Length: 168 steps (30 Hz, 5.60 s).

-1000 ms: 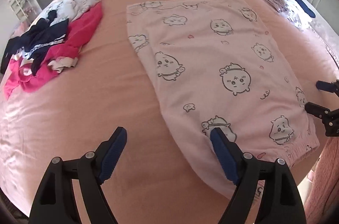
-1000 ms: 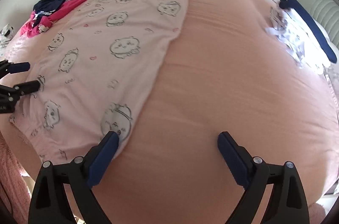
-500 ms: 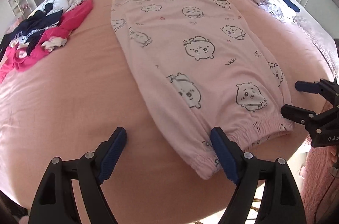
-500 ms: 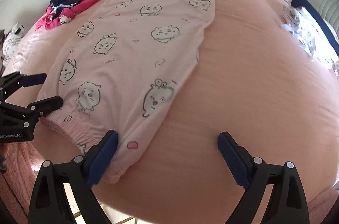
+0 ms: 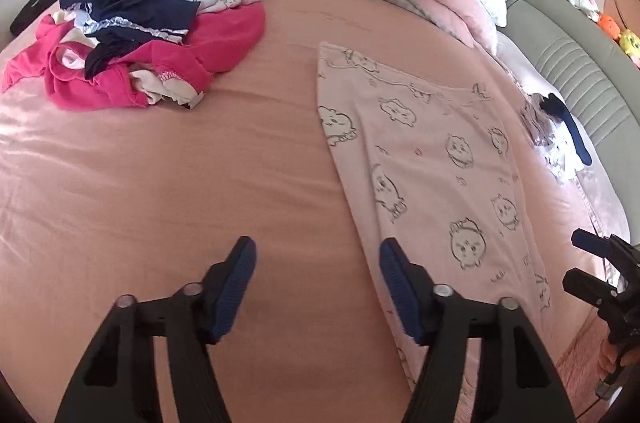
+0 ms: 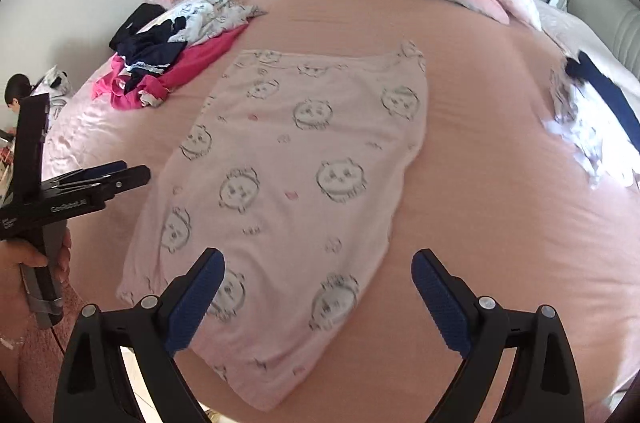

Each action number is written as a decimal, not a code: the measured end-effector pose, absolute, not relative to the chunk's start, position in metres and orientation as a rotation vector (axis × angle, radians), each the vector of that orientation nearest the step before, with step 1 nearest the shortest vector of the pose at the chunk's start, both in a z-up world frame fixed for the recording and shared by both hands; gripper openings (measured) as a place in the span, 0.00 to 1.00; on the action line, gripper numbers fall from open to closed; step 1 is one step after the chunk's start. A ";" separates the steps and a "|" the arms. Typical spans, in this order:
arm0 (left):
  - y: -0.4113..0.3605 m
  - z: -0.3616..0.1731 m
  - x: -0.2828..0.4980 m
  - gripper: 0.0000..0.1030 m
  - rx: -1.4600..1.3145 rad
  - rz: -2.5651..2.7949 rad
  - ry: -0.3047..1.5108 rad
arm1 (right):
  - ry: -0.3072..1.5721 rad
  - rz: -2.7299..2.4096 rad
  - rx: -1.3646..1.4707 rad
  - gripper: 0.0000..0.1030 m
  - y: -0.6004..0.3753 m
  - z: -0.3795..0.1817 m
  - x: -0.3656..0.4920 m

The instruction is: Fold clothes

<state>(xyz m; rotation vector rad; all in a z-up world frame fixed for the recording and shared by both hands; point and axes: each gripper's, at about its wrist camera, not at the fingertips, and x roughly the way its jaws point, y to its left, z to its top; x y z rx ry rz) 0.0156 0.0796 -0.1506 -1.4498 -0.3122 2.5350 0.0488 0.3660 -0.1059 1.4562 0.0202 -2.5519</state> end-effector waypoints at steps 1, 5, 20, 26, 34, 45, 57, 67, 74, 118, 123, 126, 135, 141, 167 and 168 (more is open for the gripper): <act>0.077 -0.154 0.009 0.41 -1.467 2.512 -0.312 | 0.044 -2.542 1.457 0.92 0.355 -0.108 0.038; 0.075 -0.159 -0.013 0.41 -1.479 2.377 -0.288 | 0.097 -2.495 1.470 0.91 0.314 -0.120 0.007; 0.081 -0.169 -0.048 0.04 -1.447 2.186 -0.342 | 0.082 -2.343 1.532 0.44 0.234 -0.158 -0.011; 0.075 -0.169 -0.029 0.04 -1.465 2.197 -0.290 | -0.025 -2.447 1.549 0.44 0.250 -0.151 -0.037; 0.072 -0.170 -0.019 0.06 -1.458 2.196 -0.262 | -0.064 -2.402 1.550 0.47 0.239 -0.149 -0.060; 0.075 -0.171 -0.026 0.29 -1.449 2.136 -0.344 | -0.023 -2.411 1.627 0.49 0.251 -0.163 -0.055; 0.075 -0.166 -0.022 0.32 -1.434 2.112 -0.271 | -0.034 -2.329 1.608 0.49 0.241 -0.164 -0.071; 0.073 -0.170 -0.032 0.32 -1.435 2.085 -0.437 | -0.240 -2.338 1.617 0.49 0.279 -0.168 -0.055; 0.080 -0.179 -0.032 0.22 -1.390 2.017 -0.560 | -0.215 -2.384 1.609 0.49 0.280 -0.165 -0.055; 0.089 -0.176 -0.034 0.03 -1.448 2.113 -0.425 | -0.011 -2.514 1.707 0.56 0.295 -0.168 -0.042; 0.075 -0.177 -0.030 0.02 -1.499 2.175 -0.366 | 0.009 -2.509 1.714 0.57 0.299 -0.168 -0.040; 0.057 -0.172 -0.029 0.00 -1.518 2.229 -0.336 | 0.027 -2.511 1.724 0.57 0.301 -0.167 -0.038; 0.067 -0.166 -0.019 0.00 -1.468 2.179 -0.318 | -0.125 -2.387 1.648 0.57 0.288 -0.142 0.000; 0.076 -0.171 -0.018 0.00 -1.514 2.128 -0.335 | 0.017 -2.272 1.553 0.58 0.244 -0.116 0.038; 0.111 -0.157 0.051 0.01 -1.452 1.833 -0.208 | 0.080 -2.459 1.779 0.60 0.299 -0.129 0.072; 0.114 -0.155 0.054 0.01 -1.448 1.827 -0.197 | 0.073 -2.458 1.761 0.60 0.298 -0.127 0.073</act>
